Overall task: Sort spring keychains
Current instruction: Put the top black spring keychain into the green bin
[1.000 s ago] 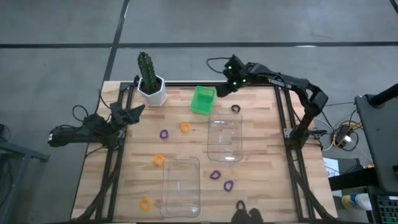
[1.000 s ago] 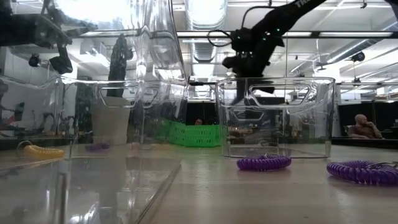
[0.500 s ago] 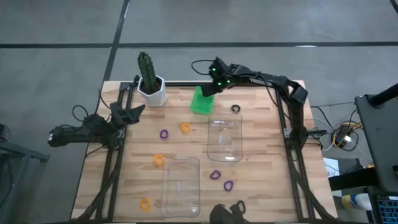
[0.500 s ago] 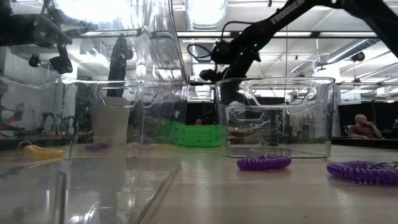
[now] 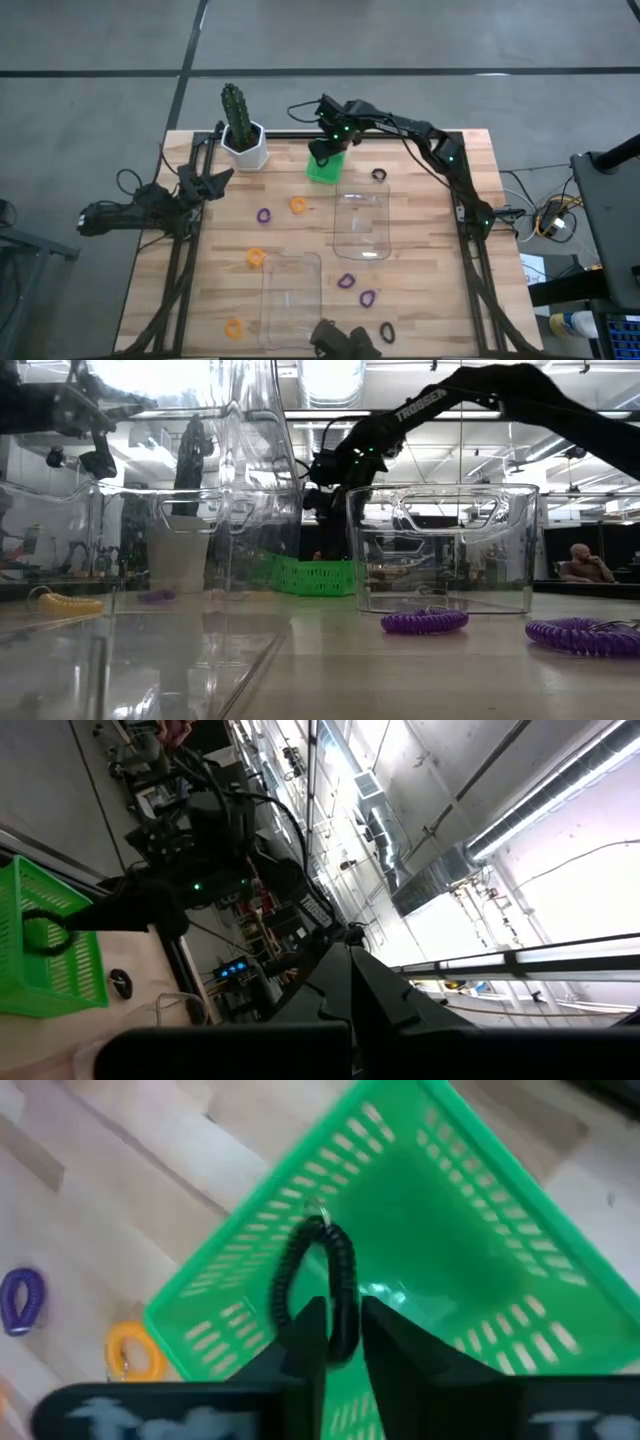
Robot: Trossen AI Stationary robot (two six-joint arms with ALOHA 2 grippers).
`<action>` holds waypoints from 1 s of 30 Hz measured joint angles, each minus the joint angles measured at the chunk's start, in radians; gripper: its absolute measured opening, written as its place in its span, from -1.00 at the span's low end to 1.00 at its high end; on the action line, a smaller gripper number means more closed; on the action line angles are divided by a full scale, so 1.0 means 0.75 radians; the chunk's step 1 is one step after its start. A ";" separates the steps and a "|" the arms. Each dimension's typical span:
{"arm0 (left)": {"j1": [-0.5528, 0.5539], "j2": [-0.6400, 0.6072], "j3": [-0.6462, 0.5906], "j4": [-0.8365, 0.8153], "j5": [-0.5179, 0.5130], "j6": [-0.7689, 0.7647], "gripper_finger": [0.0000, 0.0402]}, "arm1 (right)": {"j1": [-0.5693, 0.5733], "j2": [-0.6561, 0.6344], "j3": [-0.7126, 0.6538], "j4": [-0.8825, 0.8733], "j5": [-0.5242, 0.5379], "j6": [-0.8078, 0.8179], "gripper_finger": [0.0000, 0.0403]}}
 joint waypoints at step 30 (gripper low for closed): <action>-0.001 0.000 0.000 0.001 -0.004 -0.006 -1.00 | -0.005 -0.404 -0.207 -0.387 0.218 -0.215 -0.07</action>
